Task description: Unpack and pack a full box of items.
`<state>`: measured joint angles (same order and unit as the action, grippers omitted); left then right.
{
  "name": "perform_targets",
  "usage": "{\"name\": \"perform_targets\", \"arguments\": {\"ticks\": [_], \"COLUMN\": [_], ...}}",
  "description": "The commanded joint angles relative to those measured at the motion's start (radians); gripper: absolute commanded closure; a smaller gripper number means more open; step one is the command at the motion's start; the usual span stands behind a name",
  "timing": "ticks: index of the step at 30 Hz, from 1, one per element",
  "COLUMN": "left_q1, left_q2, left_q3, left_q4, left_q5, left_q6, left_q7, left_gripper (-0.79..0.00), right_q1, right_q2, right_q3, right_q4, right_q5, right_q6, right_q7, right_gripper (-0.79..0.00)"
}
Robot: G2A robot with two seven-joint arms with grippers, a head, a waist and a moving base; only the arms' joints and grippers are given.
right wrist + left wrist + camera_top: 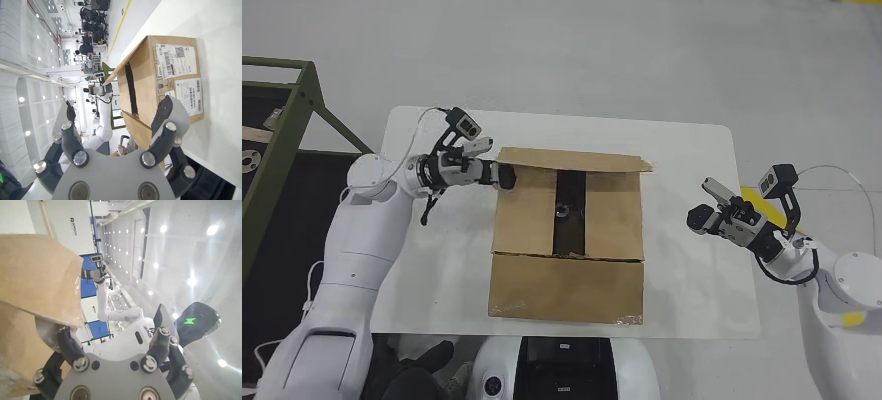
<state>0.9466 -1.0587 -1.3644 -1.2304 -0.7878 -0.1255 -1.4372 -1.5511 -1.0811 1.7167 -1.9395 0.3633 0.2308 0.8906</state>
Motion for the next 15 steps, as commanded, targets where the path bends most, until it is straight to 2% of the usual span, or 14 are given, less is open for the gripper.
{"name": "perform_targets", "arguments": {"ticks": [1, 15], "left_q1": [-0.014, -0.099], "left_q2": [0.000, -0.008], "left_q3": [-0.005, 0.024], "left_q4": [0.003, 0.004], "left_q5": [-0.009, -0.035], "left_q6": [0.000, 0.020], "left_q7": [0.000, 0.046], "left_gripper": [-0.785, -0.785], "right_q1": [0.000, 0.000], "right_q2": [0.000, 0.000], "right_q3": [0.000, 0.000], "right_q4": [0.000, 0.000], "right_q5": [0.000, 0.000], "right_q6": [0.000, 0.000], "right_q7": [0.000, 0.000], "right_gripper": [-0.785, -0.785]}}
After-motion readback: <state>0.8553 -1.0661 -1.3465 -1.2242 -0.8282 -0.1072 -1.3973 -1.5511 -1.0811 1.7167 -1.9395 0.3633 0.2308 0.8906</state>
